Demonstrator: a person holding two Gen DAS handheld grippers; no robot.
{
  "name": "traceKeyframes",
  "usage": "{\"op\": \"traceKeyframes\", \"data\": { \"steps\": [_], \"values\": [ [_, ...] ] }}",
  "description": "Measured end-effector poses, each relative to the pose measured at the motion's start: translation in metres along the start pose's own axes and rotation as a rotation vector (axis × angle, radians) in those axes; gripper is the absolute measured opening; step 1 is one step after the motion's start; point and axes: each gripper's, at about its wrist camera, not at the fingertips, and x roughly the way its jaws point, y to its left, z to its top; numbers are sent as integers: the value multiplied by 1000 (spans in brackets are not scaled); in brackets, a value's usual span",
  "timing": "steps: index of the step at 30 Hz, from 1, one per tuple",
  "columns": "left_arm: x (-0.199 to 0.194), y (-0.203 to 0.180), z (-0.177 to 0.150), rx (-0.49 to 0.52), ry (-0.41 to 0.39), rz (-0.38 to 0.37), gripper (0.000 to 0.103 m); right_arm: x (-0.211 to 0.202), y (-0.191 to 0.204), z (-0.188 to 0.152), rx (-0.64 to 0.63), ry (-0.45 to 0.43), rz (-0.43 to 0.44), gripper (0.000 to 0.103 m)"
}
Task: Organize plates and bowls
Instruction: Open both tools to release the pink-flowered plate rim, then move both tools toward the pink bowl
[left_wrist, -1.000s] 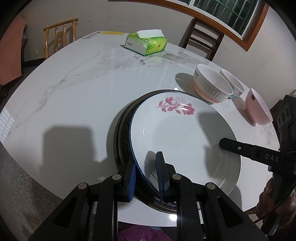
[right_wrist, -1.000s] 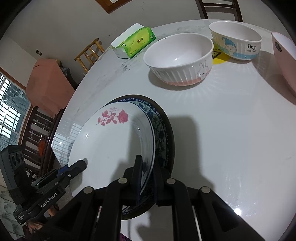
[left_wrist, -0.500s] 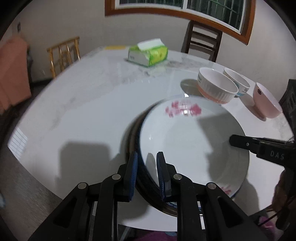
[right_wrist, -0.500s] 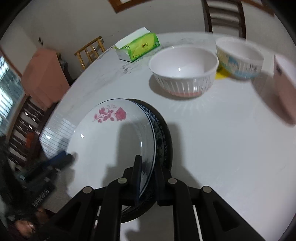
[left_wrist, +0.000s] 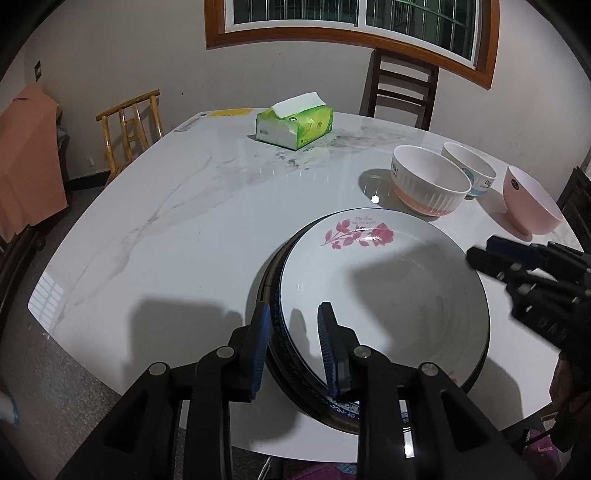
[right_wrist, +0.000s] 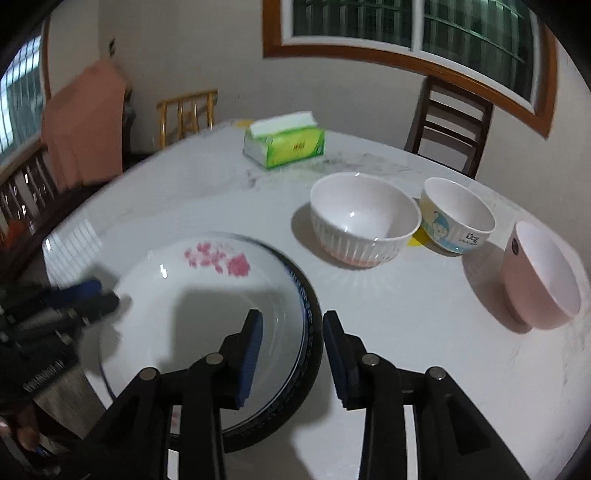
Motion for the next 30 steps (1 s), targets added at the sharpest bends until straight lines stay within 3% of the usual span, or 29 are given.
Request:
{"op": "traceKeyframes", "data": {
  "steps": [4,7,13,15,17,19,22,25,28,30],
  "values": [
    [-2,-1,0,6,-5,6,29,-14,-24,-3,94,-59,4,34],
    [-4,-3,1,5,-12,8,37,-19,-47,-14,176,-55,3,34],
    [-9,-6,4,-19,-5,-51,65,-23,-99,-52,323,-8,-34,34],
    [-12,-10,5,-25,4,-71,82,-27,-122,-69,389,7,-50,34],
    [-19,-17,7,-29,-9,-114,88,-30,-140,-83,442,15,-52,34],
    [-27,-29,10,-17,-39,-131,102,-35,-158,-96,490,20,-69,34],
    [-39,-50,18,-4,-59,-142,102,-46,-182,-113,544,13,-90,34],
    [-40,-77,29,24,-22,-149,102,-58,-206,-123,599,14,-102,34],
    [-41,-106,37,98,-16,-290,102,-73,-228,-128,641,-13,-100,34],
    [-34,-126,45,99,27,-339,102,-84,-242,-128,663,-36,-87,34]
  ]
}}
